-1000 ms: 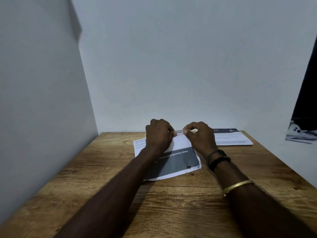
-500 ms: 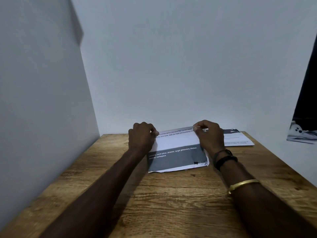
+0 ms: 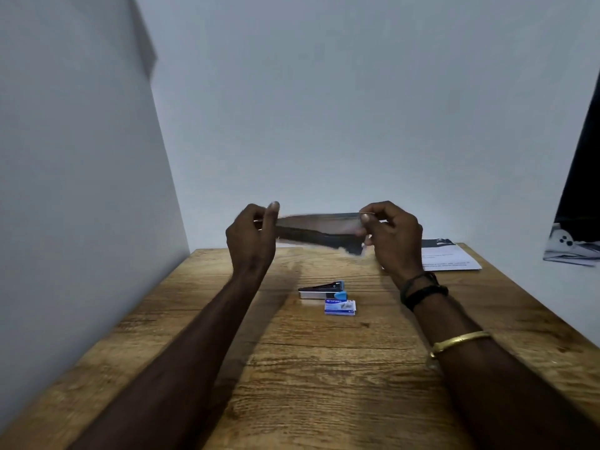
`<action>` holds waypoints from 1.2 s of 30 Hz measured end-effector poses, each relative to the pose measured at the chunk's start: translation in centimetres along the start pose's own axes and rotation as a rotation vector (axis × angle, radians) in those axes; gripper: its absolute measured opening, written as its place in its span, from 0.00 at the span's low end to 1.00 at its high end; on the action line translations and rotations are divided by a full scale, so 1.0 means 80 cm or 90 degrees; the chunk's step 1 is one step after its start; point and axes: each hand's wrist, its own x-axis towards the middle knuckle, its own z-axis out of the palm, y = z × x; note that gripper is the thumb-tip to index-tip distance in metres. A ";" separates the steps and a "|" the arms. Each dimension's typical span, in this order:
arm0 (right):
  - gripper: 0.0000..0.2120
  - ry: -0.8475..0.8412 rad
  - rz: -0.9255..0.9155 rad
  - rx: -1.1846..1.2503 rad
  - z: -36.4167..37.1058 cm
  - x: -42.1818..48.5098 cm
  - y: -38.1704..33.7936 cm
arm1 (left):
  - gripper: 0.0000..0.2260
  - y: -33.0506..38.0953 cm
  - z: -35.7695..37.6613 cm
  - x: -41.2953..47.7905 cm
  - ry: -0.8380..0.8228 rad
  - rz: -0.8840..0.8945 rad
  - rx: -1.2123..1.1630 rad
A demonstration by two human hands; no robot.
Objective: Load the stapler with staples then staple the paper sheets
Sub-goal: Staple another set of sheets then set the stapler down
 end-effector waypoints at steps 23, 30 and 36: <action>0.17 -0.531 0.060 -0.405 0.008 -0.028 0.027 | 0.14 -0.045 0.026 -0.024 -0.157 -0.561 -0.276; 0.12 -0.545 -0.004 -0.527 0.018 -0.027 0.023 | 0.24 -0.056 0.031 -0.029 -0.084 -0.494 -0.230; 0.12 -0.563 -0.057 -0.603 0.027 -0.025 0.014 | 0.22 -0.055 0.035 -0.034 -0.108 -0.498 -0.243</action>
